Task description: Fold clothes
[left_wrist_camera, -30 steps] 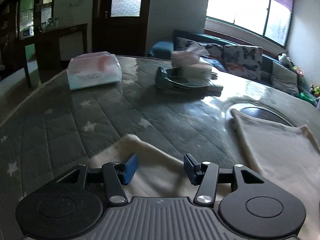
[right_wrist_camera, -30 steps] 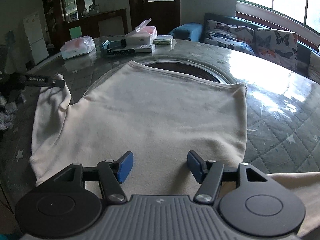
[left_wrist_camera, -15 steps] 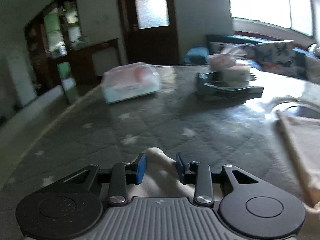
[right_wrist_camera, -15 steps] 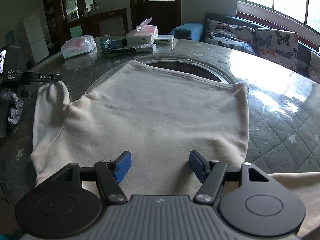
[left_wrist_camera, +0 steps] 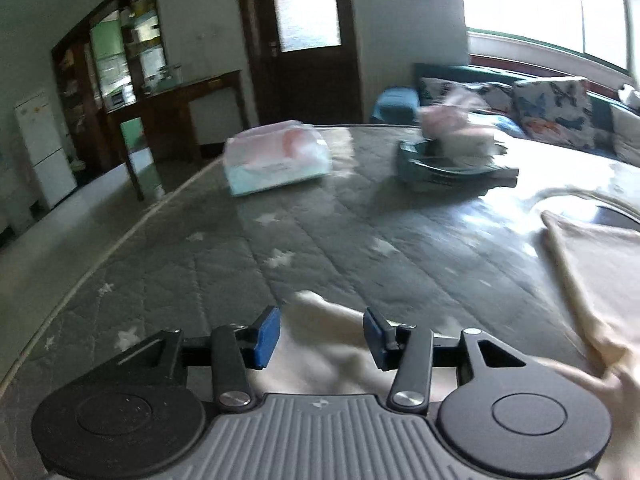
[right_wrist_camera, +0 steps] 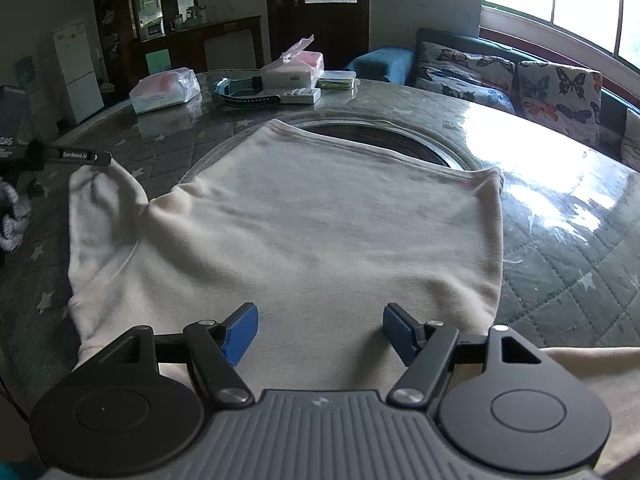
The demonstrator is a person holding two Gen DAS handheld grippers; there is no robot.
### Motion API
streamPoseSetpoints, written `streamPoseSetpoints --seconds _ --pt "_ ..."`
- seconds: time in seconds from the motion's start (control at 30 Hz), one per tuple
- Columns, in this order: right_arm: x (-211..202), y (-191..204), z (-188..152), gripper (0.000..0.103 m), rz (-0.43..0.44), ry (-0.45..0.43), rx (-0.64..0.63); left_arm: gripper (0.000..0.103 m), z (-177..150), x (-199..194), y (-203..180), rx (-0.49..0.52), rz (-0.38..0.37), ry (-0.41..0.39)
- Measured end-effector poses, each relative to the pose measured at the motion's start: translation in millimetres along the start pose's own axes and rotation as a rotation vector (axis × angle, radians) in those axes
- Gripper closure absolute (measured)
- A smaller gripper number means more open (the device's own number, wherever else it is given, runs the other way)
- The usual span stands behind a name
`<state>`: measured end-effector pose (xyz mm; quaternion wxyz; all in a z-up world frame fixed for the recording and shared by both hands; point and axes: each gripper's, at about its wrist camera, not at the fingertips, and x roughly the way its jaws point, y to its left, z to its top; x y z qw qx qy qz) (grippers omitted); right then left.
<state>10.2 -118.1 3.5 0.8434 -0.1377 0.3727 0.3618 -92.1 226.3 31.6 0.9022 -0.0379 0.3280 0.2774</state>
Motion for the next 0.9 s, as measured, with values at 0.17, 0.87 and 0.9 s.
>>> streamPoseSetpoints --seconds 0.17,0.87,0.9 --pt "-3.2 8.3 -1.8 0.032 0.011 -0.009 -0.026 0.054 -8.3 -31.8 -38.7 0.058 -0.153 -0.021" --pt "-14.5 22.6 -13.8 0.029 0.053 0.006 -0.095 0.044 -19.5 -27.5 -45.8 -0.005 -0.201 0.023" --pt "-15.3 22.6 -12.9 0.029 0.054 0.001 -0.095 0.043 -19.4 -26.9 -38.4 -0.024 -0.186 0.023"
